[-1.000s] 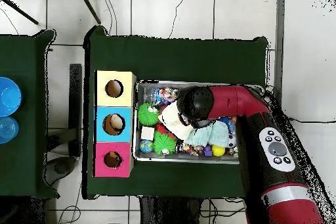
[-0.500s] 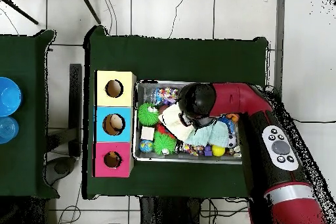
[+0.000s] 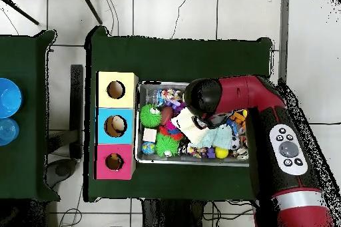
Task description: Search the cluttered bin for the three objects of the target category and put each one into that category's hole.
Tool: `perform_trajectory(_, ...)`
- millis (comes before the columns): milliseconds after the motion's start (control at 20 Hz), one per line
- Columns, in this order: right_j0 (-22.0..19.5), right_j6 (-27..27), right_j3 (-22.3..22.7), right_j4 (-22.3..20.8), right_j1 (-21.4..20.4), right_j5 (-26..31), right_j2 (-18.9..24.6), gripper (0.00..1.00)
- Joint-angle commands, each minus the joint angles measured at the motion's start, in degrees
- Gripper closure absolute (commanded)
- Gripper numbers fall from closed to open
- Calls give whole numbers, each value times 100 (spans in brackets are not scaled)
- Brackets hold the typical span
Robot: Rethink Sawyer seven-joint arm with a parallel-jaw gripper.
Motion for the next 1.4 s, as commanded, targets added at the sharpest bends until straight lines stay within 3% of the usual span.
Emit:
perform_trajectory(50,152,-2165,-462,-917,-248,658,163,100)
perform_trajectory(400,151,-2269,-579,-1259,-293,556,112,100)
perform_trajectory(650,124,-2082,-719,-1254,-93,301,152,100)
perform_trajectory(750,43,-1922,-769,-1061,80,183,243,100)
perform_trajectory(950,33,-1901,-745,-908,248,256,277,100)
perform_trajectory(1050,154,-2070,-835,-1103,269,482,182,100)
perform_trajectory(1100,138,-2030,-822,-1044,254,460,180,0)
perform_trajectory(1400,148,-1953,-826,-973,249,500,185,0)
